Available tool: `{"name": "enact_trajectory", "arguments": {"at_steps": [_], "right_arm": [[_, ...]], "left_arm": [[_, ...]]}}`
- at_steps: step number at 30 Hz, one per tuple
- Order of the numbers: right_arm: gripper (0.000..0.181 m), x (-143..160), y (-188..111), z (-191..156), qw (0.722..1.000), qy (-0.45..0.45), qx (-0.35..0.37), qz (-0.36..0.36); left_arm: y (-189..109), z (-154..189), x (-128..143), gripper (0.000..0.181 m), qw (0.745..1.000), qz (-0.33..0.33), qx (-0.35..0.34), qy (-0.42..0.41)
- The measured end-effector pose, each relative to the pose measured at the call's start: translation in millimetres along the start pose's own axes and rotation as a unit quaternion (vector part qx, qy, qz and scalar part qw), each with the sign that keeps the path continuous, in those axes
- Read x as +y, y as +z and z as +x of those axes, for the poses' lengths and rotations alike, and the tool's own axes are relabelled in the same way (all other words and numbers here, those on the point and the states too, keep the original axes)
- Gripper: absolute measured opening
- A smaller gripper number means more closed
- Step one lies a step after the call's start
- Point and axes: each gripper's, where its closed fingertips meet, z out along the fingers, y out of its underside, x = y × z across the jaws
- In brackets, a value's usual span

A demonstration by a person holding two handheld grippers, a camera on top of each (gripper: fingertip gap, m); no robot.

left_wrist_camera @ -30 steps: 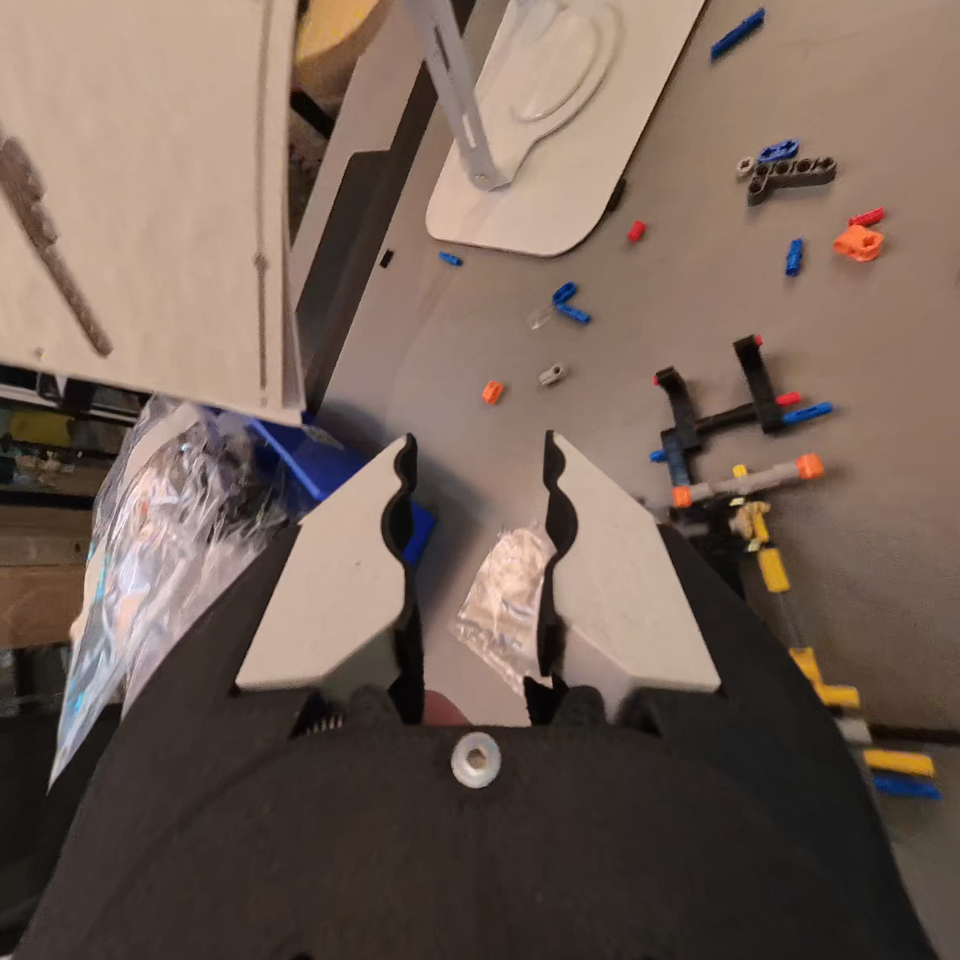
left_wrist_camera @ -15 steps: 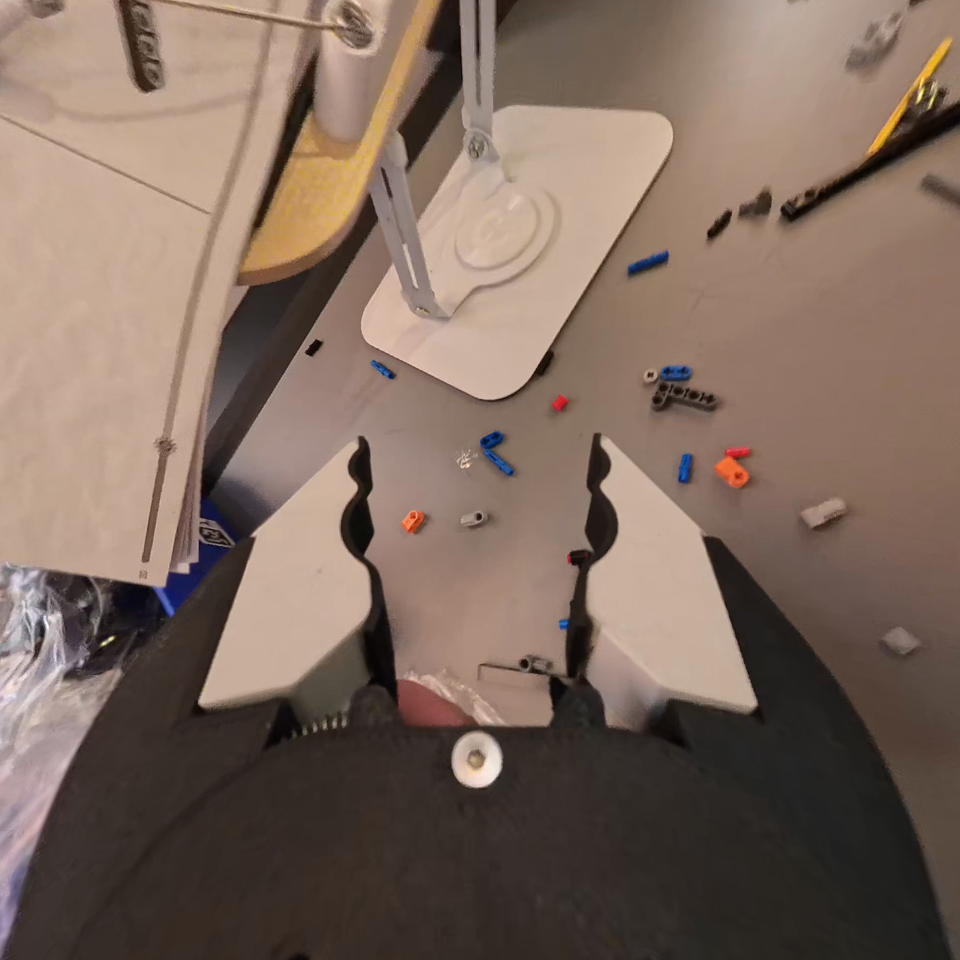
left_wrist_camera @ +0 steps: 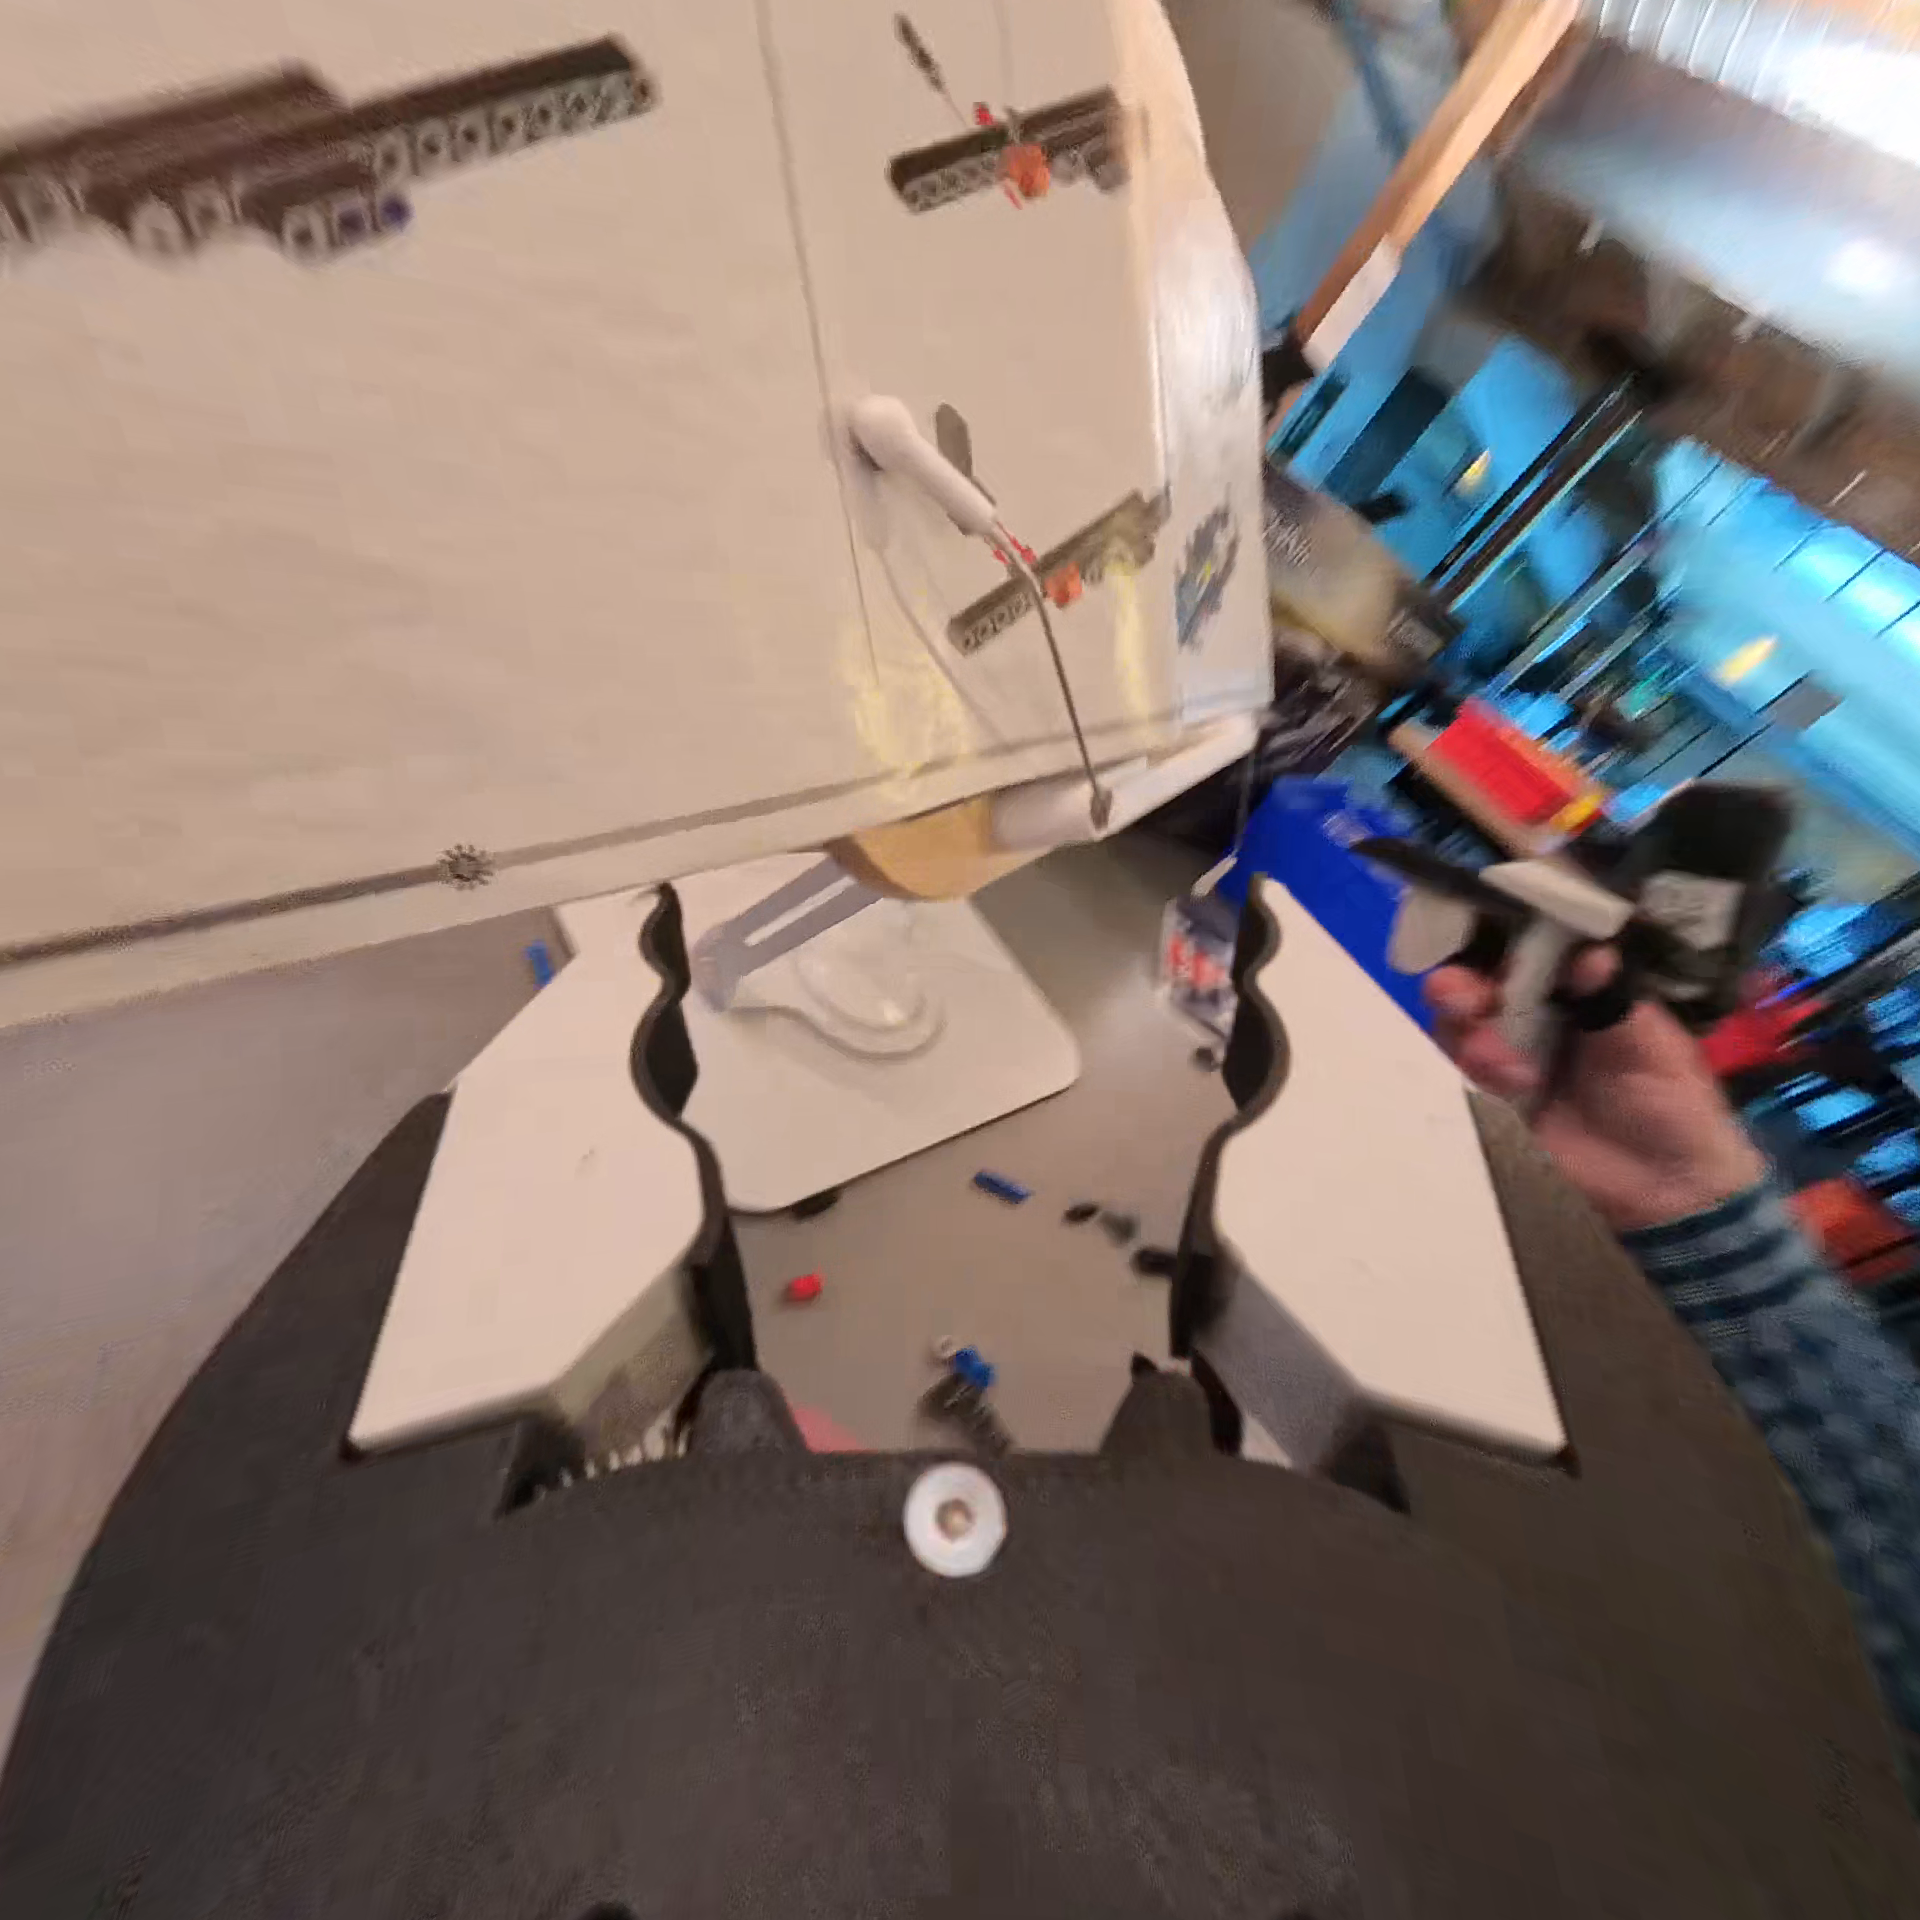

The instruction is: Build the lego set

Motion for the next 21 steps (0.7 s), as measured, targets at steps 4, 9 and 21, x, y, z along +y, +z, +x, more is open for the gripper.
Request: {"name": "enact_trajectory", "arguments": {"at_steps": [4,9,21], "right_arm": [[0.085,-22,39,22,0.996,0.074,-0.046,0.014],[0.082,-32,80,37,0.976,0.176,-0.119,0.039],[0.03,-36,108,42,0.949,0.217,-0.214,0.084]], "left_arm": [[19,4,-14,0.111,0.993,0.067,0.041,-0.093],[33,-3,-27,0.09,0.979,0.128,0.058,-0.147],[50,1,-39,0.043,0.96,0.178,0.121,-0.178]]}}
